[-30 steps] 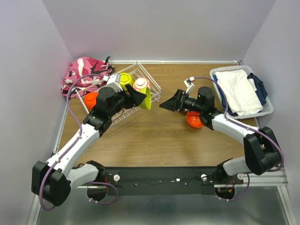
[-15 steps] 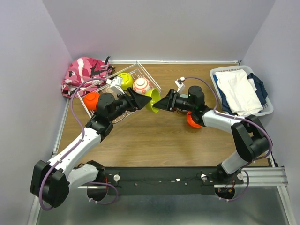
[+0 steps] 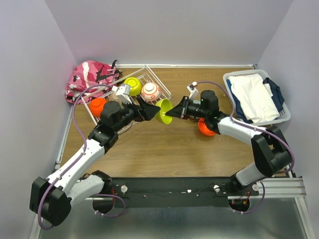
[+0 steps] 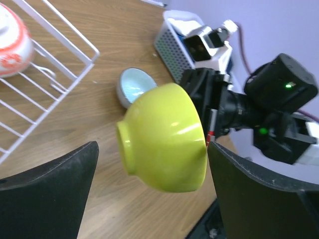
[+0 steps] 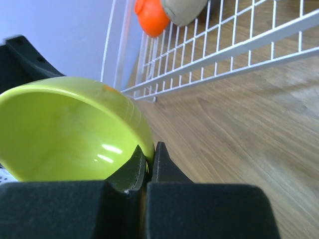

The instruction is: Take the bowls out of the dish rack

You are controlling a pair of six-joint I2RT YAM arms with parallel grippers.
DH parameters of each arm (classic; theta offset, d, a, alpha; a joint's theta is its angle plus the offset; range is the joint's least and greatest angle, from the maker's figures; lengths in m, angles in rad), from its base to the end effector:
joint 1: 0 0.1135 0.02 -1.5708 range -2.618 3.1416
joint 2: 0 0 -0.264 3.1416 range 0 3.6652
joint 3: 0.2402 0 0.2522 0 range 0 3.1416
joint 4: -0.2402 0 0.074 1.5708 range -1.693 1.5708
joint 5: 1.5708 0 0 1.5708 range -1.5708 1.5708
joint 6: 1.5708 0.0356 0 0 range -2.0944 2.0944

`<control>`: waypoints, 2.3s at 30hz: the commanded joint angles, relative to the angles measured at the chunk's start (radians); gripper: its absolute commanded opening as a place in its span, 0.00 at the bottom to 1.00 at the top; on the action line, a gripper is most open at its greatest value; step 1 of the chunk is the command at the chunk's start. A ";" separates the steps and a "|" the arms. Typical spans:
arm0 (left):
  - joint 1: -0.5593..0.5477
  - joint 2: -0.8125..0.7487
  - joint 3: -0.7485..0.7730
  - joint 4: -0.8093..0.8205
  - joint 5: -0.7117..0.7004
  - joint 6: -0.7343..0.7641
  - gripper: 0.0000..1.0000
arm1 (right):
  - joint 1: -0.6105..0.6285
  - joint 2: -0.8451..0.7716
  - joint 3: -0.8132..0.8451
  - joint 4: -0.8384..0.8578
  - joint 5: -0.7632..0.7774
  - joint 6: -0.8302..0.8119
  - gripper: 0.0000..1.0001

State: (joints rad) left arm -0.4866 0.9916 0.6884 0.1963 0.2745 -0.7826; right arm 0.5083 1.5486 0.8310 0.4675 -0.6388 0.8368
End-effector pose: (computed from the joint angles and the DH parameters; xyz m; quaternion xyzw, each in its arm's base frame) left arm 0.2031 -0.1184 0.3070 -0.0182 0.7423 -0.4745 0.4728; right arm 0.2845 0.1828 0.2362 -0.0674 0.7712 0.5568 0.3011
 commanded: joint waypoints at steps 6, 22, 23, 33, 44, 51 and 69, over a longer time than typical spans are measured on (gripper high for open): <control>0.003 -0.094 0.190 -0.386 -0.348 0.425 0.99 | 0.007 -0.133 0.118 -0.539 0.269 -0.301 0.01; 0.003 -0.142 0.131 -0.492 -0.758 0.692 0.99 | 0.007 0.014 0.299 -1.067 0.559 -0.501 0.04; 0.005 -0.137 0.126 -0.489 -0.756 0.684 0.99 | 0.007 0.028 0.304 -1.069 0.554 -0.499 0.04; 0.003 -0.134 0.094 -0.475 -0.732 0.674 0.99 | 0.007 0.123 0.304 -1.063 0.633 -0.493 0.05; 0.005 -0.117 0.079 -0.460 -0.738 0.680 0.99 | 0.009 0.162 0.298 -1.080 0.643 -0.512 0.28; 0.005 -0.079 0.077 -0.459 -0.747 0.678 0.99 | 0.010 0.081 0.298 -1.058 0.643 -0.507 0.56; 0.009 0.162 0.258 -0.604 -0.879 0.675 0.99 | 0.010 -0.389 0.022 -0.594 0.633 -0.596 1.00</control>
State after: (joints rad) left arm -0.4854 1.0924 0.8539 -0.3470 -0.5182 -0.1112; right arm 0.5114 1.2274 0.9501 -0.3042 -0.0265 0.2707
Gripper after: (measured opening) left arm 0.992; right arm 0.958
